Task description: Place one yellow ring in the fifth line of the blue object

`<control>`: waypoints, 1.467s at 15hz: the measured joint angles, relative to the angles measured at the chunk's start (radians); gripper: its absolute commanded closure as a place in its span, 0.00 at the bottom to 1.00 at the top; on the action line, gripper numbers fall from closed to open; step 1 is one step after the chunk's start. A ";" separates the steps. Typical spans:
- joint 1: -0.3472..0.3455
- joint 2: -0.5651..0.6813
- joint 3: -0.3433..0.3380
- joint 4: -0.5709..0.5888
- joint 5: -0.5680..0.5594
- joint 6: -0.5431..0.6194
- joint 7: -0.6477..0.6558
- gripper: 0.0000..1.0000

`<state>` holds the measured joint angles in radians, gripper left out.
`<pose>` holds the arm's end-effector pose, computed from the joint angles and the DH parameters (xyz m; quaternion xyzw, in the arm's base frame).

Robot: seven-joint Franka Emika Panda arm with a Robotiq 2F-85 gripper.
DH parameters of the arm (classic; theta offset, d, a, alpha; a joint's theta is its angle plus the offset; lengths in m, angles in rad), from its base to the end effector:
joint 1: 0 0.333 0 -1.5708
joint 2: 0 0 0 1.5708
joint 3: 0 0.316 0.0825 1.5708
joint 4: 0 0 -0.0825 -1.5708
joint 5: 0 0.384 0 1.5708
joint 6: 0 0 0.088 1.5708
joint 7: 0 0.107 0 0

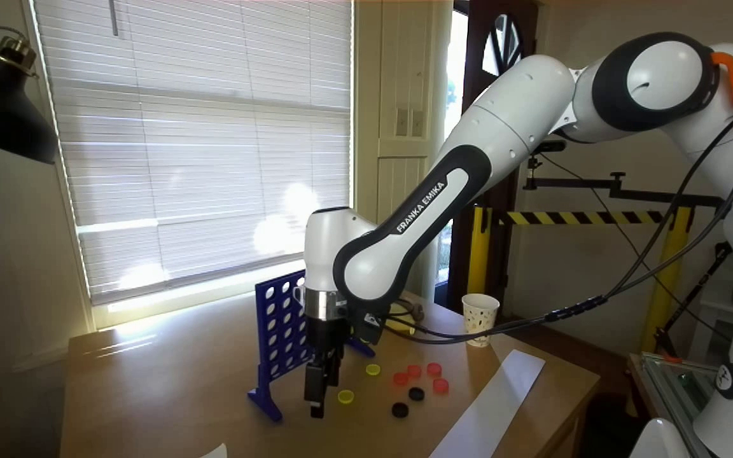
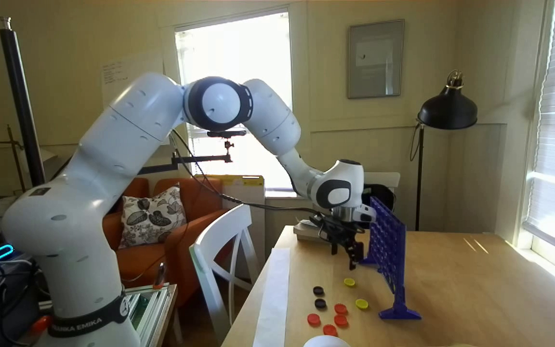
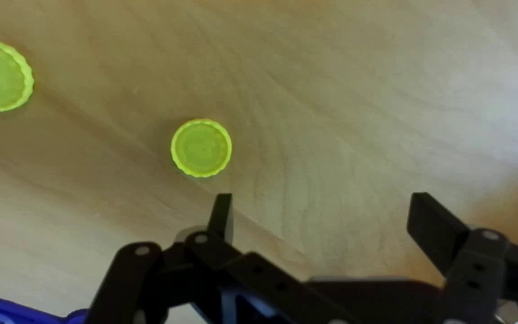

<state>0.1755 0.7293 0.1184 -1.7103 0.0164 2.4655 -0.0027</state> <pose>0.6477 0.1882 0.1719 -0.9909 -0.1260 -0.0085 0.0461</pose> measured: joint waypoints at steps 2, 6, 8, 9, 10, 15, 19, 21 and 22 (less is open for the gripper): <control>0.009 0.000 -0.003 0.000 0.000 0.000 0.021 0.00; 0.014 0.000 -0.006 0.000 0.000 0.000 0.031 0.00; 0.014 0.000 -0.006 0.000 0.000 0.000 0.031 0.00; 0.014 0.000 -0.006 0.000 0.000 0.000 0.032 0.00; 0.014 0.000 -0.006 0.000 0.000 0.000 0.032 0.00; 0.013 0.000 -0.007 -0.002 0.000 -0.003 0.031 0.00; 0.033 0.000 -0.007 -0.001 -0.001 -0.004 0.046 0.00; 0.060 0.003 -0.014 -0.001 -0.002 -0.004 0.081 0.00; 0.077 0.005 -0.021 0.000 -0.005 -0.004 0.106 0.00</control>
<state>0.2530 0.7346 0.0970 -1.7107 0.0111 2.4616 0.1036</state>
